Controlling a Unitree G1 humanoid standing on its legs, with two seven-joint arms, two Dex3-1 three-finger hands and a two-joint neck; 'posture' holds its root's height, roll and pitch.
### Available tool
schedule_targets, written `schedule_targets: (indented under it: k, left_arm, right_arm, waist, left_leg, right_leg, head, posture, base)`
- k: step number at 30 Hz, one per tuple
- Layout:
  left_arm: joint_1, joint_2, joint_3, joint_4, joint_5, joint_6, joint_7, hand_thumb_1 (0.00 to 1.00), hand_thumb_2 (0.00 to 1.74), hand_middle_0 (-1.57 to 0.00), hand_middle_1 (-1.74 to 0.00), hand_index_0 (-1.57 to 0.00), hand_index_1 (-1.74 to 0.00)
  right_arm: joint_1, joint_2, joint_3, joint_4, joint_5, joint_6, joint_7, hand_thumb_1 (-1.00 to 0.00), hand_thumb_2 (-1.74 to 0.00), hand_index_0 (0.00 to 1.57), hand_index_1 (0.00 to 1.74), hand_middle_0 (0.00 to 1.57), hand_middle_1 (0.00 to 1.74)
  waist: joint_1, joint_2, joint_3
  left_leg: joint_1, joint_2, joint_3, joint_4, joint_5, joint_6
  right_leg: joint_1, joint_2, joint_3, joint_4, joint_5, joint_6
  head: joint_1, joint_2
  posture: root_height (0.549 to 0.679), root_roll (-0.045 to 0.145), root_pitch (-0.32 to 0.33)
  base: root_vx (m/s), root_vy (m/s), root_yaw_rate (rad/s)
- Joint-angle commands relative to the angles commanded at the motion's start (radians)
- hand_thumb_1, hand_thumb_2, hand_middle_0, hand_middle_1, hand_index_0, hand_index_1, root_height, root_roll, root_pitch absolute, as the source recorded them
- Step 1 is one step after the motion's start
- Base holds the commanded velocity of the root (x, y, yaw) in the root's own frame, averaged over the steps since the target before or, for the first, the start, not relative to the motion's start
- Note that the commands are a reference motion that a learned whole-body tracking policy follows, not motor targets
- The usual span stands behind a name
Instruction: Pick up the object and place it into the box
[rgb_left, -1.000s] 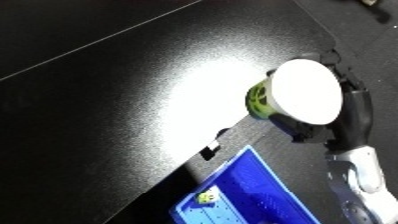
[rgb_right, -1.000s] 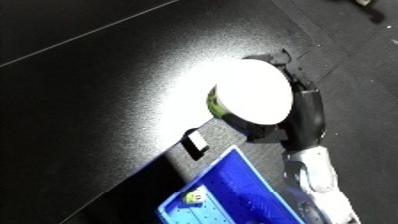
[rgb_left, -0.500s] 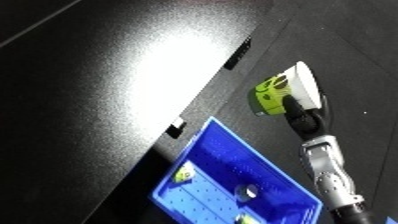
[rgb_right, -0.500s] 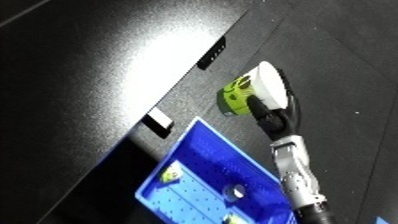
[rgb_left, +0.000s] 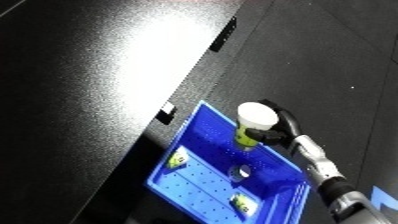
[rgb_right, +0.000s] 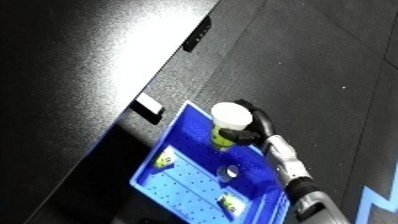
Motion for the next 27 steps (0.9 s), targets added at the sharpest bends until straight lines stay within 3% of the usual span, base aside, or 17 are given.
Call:
schedule_targets:
  k: [9, 12, 20, 27]
  left_arm:
    - [-0.016, 0.001, -0.034, -0.013, 0.016, 0.014, -0.001, 0.00, 0.00, 0.00, 0.00, 0.00, 0.00]
    - [-0.020, 0.000, -0.042, -0.016, 0.021, 0.024, 0.006, 0.00, 0.00, 0.00, 0.00, 0.00, 0.00]
    - [-0.025, 0.001, -0.055, -0.017, 0.030, 0.030, 0.014, 0.00, 0.00, 0.00, 0.00, 0.00, 0.00]
    - [-0.026, 0.013, -0.060, -0.022, 0.041, 0.044, 0.019, 0.00, 0.00, 0.00, 0.00, 0.00, 0.00]
  right_arm:
    - [-0.054, 0.000, 0.139, 0.168, -0.297, -0.008, -0.023, 0.00, 0.00, 0.00, 0.00, 0.00, 0.00]
    - [-0.058, 0.015, 0.177, 0.202, -0.353, -0.012, -0.033, 0.00, 0.00, 0.00, 0.00, 0.00, 0.00]
    - [-0.058, 0.040, 0.223, 0.248, -0.398, -0.048, -0.033, 0.00, 0.00, 0.00, 0.00, 0.00, 0.00]
    - [-0.059, 0.071, 0.272, 0.238, -0.419, -0.038, 0.023, 0.00, 0.00, 0.00, 0.00, 0.00, 0.00]
  waist:
    - [0.031, 0.009, -0.002]
    - [0.039, 0.008, -0.003]
    - [0.062, 0.004, -0.010]
    - [0.092, -0.010, -0.017]
  left_leg:
    - [-0.007, -0.004, -0.019, 0.004, 0.017, -0.0025]
    - [-0.012, -0.004, -0.025, 0.007, 0.019, -0.0023]
    - [-0.019, -0.006, -0.036, 0.005, 0.026, -0.0051]
    - [-0.028, -0.006, -0.052, 0.012, 0.024, -0.0072]
  right_leg:
    - [0.005, -0.0046, -0.011, 0.005, -0.002, -0.0021]
    - [0.005, -0.0060, -0.015, 0.009, -0.003, -0.0023]
    - [0.008, -0.0141, -0.030, 0.017, -0.007, -0.0004]
    - [0.013, -0.0249, -0.054, 0.043, -0.024, -0.0056]
  head:
    - [0.064, 0.011]
    - [0.068, 0.012]
    - [0.055, -0.004]
    - [-0.002, -0.018]
  posture:
    - [0.653, 0.069, 0.004]
    - [0.653, 0.069, 0.003]
    - [0.653, 0.068, 0.002]
    - [0.652, 0.070, -0.006]
  base:
    - [-0.010, -0.026, 0.085]
    - [-0.010, -0.021, 0.103]
    - [-0.003, -0.020, 0.098]
    - [-0.002, -0.034, 0.133]
